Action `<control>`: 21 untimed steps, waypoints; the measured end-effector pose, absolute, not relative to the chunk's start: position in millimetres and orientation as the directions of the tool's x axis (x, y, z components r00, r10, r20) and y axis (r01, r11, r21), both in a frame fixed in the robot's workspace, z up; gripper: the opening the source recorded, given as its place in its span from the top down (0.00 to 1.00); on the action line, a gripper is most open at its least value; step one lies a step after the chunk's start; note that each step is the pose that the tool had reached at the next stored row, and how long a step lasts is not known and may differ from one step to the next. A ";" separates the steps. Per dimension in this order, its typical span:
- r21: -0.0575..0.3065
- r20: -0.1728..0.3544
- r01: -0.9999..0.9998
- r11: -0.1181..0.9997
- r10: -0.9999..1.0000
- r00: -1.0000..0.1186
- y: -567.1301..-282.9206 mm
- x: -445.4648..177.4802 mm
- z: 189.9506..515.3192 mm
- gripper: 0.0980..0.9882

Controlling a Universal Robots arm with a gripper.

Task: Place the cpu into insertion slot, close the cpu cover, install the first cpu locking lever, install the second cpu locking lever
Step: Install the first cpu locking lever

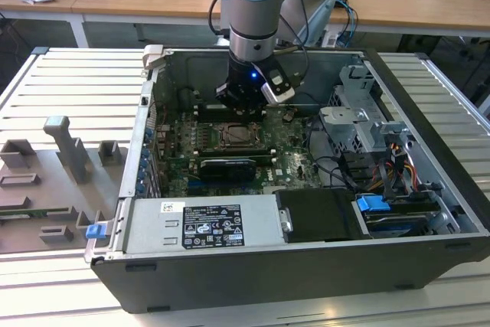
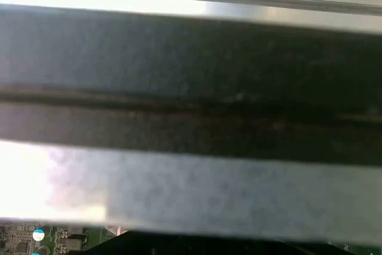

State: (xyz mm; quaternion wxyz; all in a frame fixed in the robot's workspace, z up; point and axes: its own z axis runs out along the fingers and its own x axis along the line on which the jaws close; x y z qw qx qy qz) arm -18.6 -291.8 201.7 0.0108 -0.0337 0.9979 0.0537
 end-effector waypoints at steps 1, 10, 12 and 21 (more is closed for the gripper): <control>0.107 -0.025 -0.068 0.992 -0.066 -0.997 -291.7 -18.6 201.7 0.99; 0.107 -0.026 -0.069 0.992 -0.066 -0.997 -291.9 -18.4 212.1 0.99; 0.107 -0.025 -0.069 0.992 -0.066 -0.997 -293.7 -18.4 212.2 0.99; 0.107 -0.026 -0.069 0.992 -0.066 -0.997 -297.6 -18.4 212.1 0.99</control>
